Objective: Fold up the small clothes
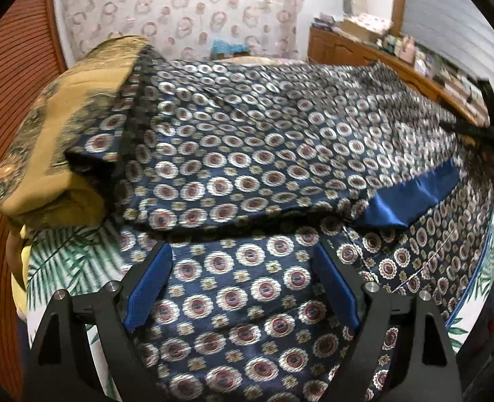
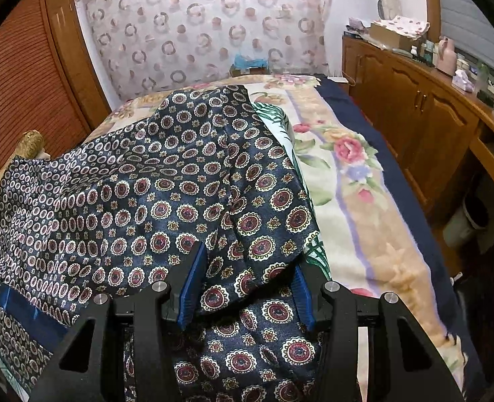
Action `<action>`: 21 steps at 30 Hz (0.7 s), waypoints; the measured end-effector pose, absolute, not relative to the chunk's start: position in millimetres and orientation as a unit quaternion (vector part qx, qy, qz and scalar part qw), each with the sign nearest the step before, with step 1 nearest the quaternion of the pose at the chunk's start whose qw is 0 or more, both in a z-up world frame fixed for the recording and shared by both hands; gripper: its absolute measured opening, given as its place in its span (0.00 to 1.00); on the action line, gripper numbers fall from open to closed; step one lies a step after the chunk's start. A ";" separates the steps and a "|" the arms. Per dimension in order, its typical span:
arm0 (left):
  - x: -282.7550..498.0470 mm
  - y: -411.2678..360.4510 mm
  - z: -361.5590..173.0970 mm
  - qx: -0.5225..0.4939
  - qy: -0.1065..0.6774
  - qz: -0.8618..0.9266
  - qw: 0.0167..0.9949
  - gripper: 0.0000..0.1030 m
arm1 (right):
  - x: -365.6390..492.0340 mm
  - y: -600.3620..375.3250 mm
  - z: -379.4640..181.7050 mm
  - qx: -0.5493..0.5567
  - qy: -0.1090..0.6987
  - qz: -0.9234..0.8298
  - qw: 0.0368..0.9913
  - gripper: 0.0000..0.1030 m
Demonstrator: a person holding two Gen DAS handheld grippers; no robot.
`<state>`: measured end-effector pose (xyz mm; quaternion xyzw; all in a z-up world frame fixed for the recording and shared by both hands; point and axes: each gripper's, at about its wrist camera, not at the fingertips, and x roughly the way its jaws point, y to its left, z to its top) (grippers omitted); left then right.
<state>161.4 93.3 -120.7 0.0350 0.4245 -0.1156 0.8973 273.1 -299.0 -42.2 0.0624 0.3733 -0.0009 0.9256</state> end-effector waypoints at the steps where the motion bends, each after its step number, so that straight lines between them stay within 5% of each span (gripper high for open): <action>1: 159.9 99.4 -116.3 0.022 0.418 -0.115 0.901 0.84 | 272.6 -299.7 -42.2 0.065 0.373 0.000 0.926 0.48; 5: 153.0 123.8 -96.9 -0.013 0.380 -0.093 0.920 0.82 | 272.7 -301.4 -42.1 0.066 0.373 -0.002 0.926 0.48; 13: 161.5 159.4 -85.3 -0.048 0.356 -0.047 0.932 0.44 | 276.2 -290.8 -38.8 0.027 0.380 -0.020 0.924 0.48; 21: 162.9 156.4 -64.3 -0.012 0.305 -0.032 0.952 0.33 | 278.2 -287.8 -38.4 0.020 0.382 -0.022 0.924 0.48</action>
